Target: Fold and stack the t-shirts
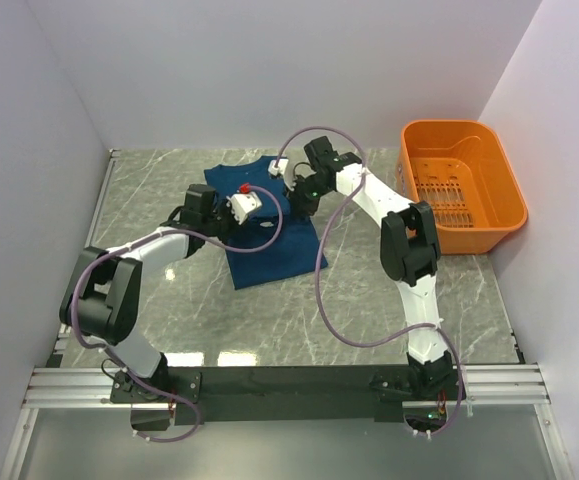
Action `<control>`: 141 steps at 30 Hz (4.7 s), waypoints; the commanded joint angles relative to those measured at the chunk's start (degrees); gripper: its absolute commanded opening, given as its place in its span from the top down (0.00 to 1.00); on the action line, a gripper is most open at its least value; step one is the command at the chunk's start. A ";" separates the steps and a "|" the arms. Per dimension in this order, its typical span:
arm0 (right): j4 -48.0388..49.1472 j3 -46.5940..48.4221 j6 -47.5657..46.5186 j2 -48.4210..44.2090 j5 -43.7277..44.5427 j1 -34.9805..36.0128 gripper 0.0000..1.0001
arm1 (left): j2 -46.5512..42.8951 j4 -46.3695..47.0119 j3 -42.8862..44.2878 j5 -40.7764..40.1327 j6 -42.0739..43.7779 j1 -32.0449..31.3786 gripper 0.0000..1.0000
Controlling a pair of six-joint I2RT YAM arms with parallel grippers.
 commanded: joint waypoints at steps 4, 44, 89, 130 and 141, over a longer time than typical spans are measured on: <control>4.84 3.46 5.05 1.41 2.62 -0.12 1.00 | 1.86 3.83 2.82 0.26 -1.97 1.14 0.99; 9.33 12.07 8.48 8.00 11.32 1.99 1.00 | 7.22 7.87 3.96 -4.75 -5.66 4.39 0.99; -7.55 -26.68 -41.52 -21.26 -10.05 -4.33 0.39 | -20.44 -13.31 -1.72 0.70 -8.42 -0.52 0.09; 4.41 -29.41 -31.07 -14.93 6.66 2.08 0.32 | -6.75 -2.06 -16.70 -12.39 14.28 -10.11 0.55; 3.88 -29.59 -28.96 -13.26 9.56 4.01 0.35 | -6.66 -2.14 -16.43 -11.43 13.58 -10.90 0.76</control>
